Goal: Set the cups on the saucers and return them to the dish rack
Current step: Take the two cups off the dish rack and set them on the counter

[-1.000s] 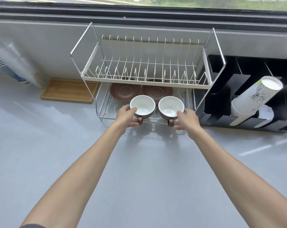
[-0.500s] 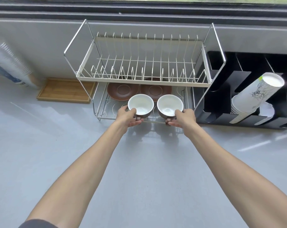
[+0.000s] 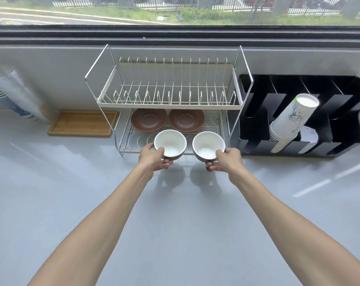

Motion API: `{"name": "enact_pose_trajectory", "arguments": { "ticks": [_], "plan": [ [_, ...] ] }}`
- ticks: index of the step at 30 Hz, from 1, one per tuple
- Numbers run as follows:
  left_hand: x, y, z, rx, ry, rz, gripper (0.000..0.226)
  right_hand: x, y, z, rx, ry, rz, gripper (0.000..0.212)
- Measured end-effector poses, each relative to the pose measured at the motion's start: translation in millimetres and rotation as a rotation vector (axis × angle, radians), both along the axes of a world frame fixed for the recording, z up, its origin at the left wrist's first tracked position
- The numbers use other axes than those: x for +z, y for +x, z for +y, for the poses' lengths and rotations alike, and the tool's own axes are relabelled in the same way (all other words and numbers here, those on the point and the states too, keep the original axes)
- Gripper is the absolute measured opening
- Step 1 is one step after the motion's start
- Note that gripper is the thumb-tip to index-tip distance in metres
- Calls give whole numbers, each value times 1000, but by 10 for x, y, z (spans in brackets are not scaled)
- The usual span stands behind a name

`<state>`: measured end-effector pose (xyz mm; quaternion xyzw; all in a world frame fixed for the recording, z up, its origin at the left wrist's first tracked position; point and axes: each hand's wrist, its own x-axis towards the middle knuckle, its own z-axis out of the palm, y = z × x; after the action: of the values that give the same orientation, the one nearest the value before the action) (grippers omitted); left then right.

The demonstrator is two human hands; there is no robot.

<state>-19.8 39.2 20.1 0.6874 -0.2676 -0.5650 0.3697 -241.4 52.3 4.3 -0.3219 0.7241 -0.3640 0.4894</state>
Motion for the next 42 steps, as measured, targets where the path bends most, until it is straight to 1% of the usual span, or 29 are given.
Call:
{"name": "enact_pose_trajectory", "arguments": {
  "ticks": [4, 7, 10, 22, 26, 32, 42],
  "plan": [
    [10, -102, 254, -25, 7, 5, 56, -8, -102, 273, -16, 4, -4, 24],
    [-32, -200, 400, -54, 23, 1, 58, -62, -239, 455, -46, -3, -31, 25],
    [-67, -334, 535, -94, 35, 0, 57, -112, -422, 655, -77, 3, -14, 25],
    [-197, -1266, 851, -282, 77, 66, 54, -268, -1300, 1365, -281, 46, -18, 30],
    [-240, -1570, 892, -328, 86, 71, 55, -301, -1562, 1496, -336, 54, -11, 28],
    [-314, -2038, 902, -375, 99, 82, 55, -419, -1968, 1629, -435, 68, -59, 31],
    [-396, -2644, 843, -381, 116, 77, 57, -476, -2389, 1616, -512, 50, -95, 30]
  ]
}}
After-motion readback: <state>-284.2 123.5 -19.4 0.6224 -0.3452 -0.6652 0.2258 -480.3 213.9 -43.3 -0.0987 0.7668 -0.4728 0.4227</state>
